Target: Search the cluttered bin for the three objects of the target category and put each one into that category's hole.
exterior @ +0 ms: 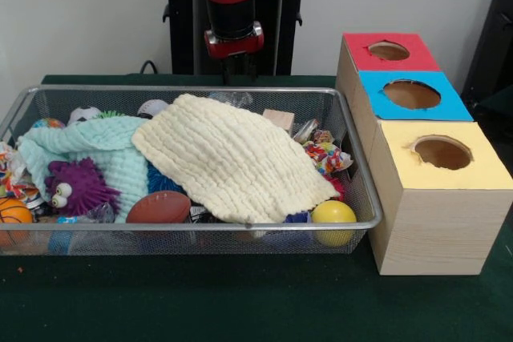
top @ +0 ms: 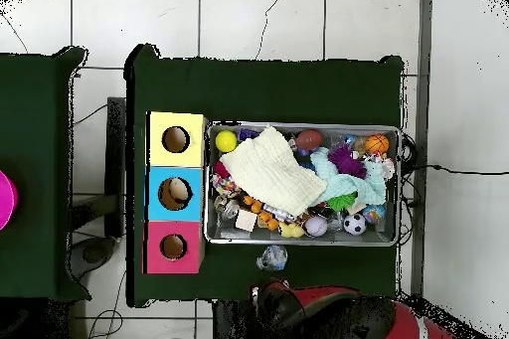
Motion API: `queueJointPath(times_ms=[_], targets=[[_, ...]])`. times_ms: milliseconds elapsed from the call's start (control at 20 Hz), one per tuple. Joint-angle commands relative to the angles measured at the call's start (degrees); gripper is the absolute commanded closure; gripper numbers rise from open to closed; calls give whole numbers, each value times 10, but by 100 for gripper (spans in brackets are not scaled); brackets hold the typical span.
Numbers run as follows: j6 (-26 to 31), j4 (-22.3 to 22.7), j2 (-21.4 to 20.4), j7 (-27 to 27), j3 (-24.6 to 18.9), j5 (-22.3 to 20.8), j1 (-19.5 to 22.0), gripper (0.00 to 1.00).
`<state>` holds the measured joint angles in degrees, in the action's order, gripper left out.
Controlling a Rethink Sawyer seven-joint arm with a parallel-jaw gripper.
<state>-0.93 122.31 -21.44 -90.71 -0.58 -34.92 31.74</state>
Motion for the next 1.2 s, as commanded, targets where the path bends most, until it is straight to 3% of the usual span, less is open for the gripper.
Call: queueJointPath(times_ms=[50,550,1200], targets=[[-6,-85,9,-43,-34,-17,6,0],[-22,-91,16,-50,-19,-21,-8,0],[-56,-123,70,-60,-9,-34,-18,0]])
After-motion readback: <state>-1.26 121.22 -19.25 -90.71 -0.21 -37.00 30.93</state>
